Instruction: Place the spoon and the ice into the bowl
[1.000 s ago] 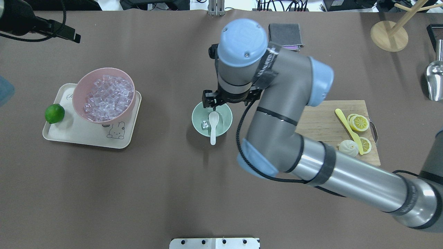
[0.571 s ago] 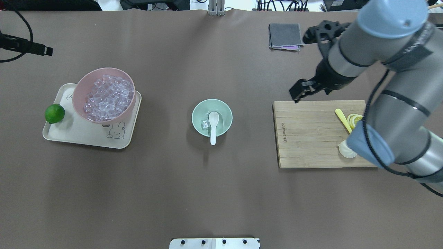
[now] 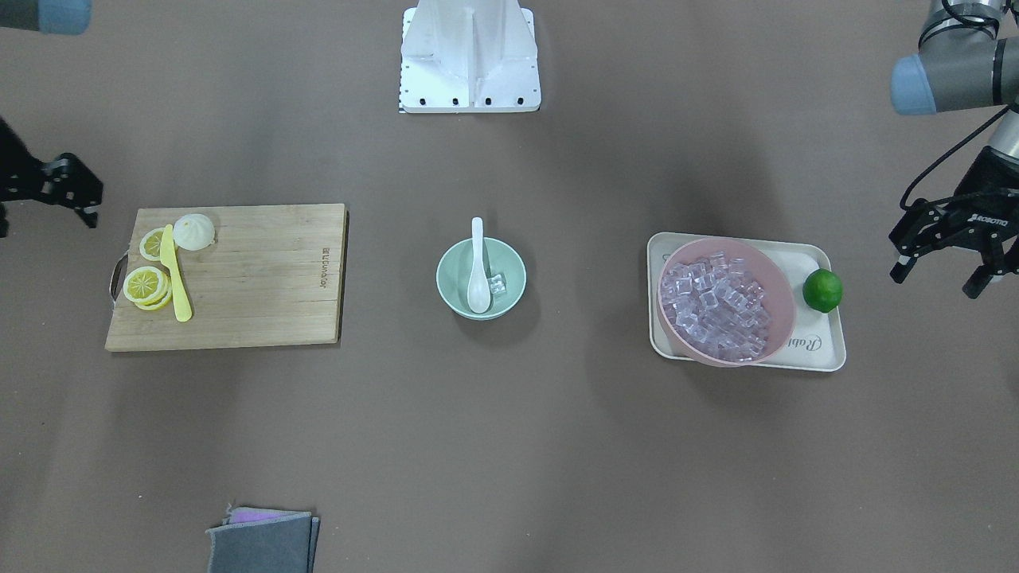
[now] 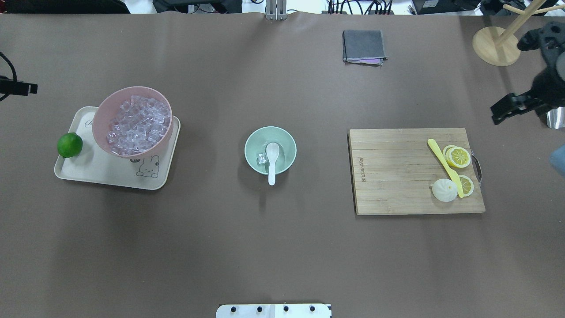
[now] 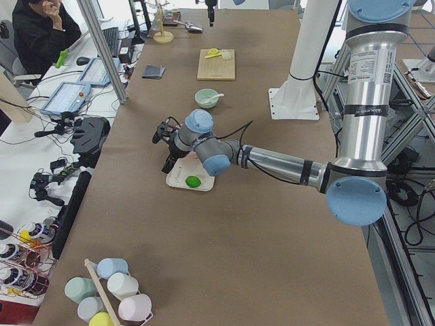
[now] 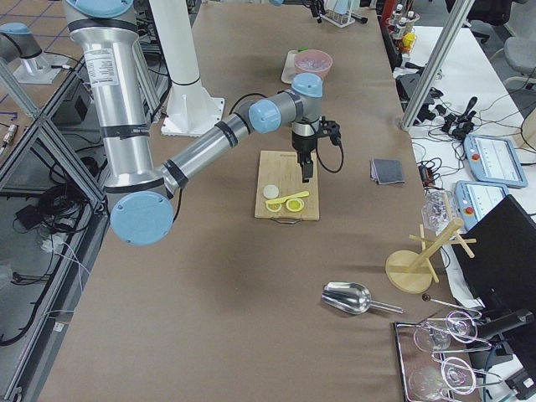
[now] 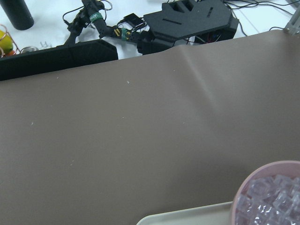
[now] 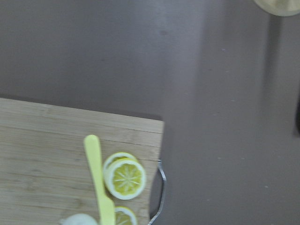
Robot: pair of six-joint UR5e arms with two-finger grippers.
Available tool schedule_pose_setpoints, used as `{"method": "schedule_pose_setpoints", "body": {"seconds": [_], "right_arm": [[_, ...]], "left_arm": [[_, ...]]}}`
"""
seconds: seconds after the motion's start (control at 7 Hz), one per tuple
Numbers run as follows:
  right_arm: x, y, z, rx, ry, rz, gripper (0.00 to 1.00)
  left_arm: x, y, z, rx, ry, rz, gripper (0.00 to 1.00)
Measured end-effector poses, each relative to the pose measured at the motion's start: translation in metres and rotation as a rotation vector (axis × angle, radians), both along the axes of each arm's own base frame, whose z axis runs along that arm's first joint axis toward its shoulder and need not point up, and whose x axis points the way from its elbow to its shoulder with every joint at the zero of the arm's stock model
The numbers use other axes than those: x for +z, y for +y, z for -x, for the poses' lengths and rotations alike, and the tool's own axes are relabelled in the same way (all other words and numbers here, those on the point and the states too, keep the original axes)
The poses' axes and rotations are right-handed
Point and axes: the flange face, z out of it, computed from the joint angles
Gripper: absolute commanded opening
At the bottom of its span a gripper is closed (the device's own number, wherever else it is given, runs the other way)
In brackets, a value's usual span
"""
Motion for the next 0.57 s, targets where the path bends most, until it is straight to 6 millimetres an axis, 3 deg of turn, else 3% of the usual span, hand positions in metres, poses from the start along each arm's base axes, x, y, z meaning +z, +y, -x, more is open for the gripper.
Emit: {"method": "schedule_pose_setpoints", "body": {"seconds": [0.14,0.29,0.43,0.57], "right_arm": [[0.036,-0.005,-0.046,-0.033,0.007,-0.004,1.0],[0.081,-0.007,-0.098,-0.079,-0.012,-0.004,1.0],[0.134,-0.004,-0.148,-0.112,-0.052,0.008,1.0],[0.174,0.003,-0.182,-0.117,-0.085,0.025,1.0]], "left_arm": [[0.018,-0.002,0.019,0.05,-0.076,0.041,0.98],[0.035,-0.003,0.051,0.095,-0.118,0.085,0.98],[0.056,0.002,0.088,0.115,-0.108,0.132,0.98],[0.076,0.016,0.118,0.114,-0.068,0.182,0.98]]}}
